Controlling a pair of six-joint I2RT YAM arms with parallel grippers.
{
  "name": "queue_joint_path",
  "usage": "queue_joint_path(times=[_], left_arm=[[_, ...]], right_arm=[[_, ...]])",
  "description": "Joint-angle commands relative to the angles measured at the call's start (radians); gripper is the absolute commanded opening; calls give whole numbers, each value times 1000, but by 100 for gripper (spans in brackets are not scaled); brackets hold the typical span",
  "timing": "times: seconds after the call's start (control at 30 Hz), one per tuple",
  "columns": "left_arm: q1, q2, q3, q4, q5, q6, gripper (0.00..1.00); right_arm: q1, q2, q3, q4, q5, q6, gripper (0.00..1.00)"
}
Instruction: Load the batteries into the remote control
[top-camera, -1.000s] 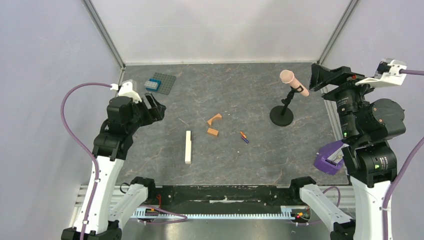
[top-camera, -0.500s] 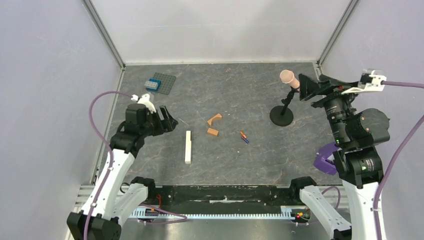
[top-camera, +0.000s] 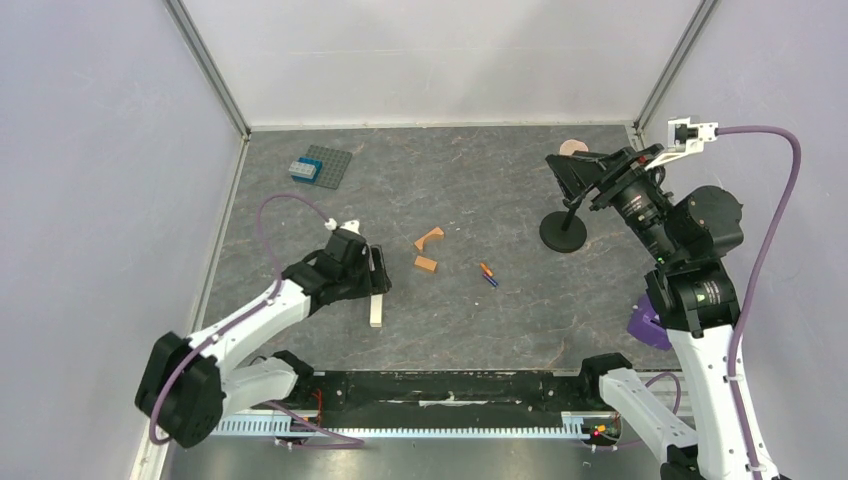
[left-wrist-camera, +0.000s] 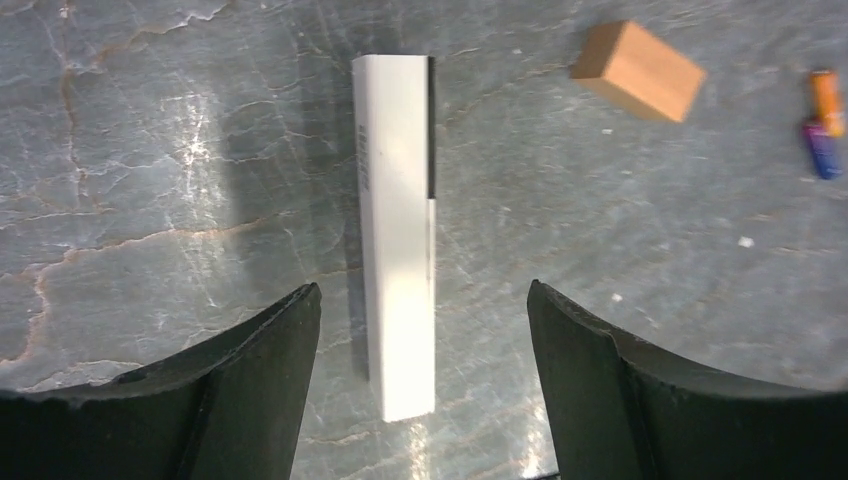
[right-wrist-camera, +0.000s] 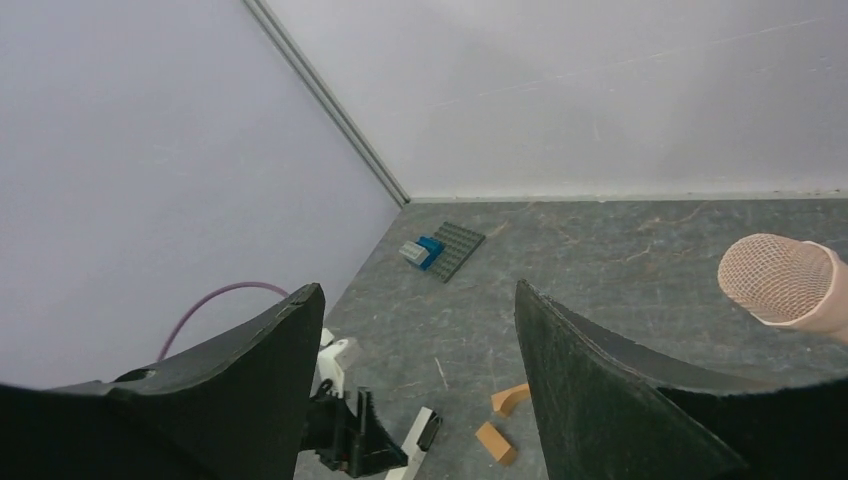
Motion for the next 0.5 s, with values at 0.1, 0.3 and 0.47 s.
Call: queue_joint_path(times=[0.1,0.3,0.47], left_arm=[[-64,170,53,111,-256,-59,80],[-65,277,72,183,-192,-31,70],[-65,314,87,193,-210,-9,50]], right_arm=[[-1,-24,25,32,-25,24,72],[-1,-38,20,9,15,-8,74],[-1,-14,33,-24,1,-30,79]])
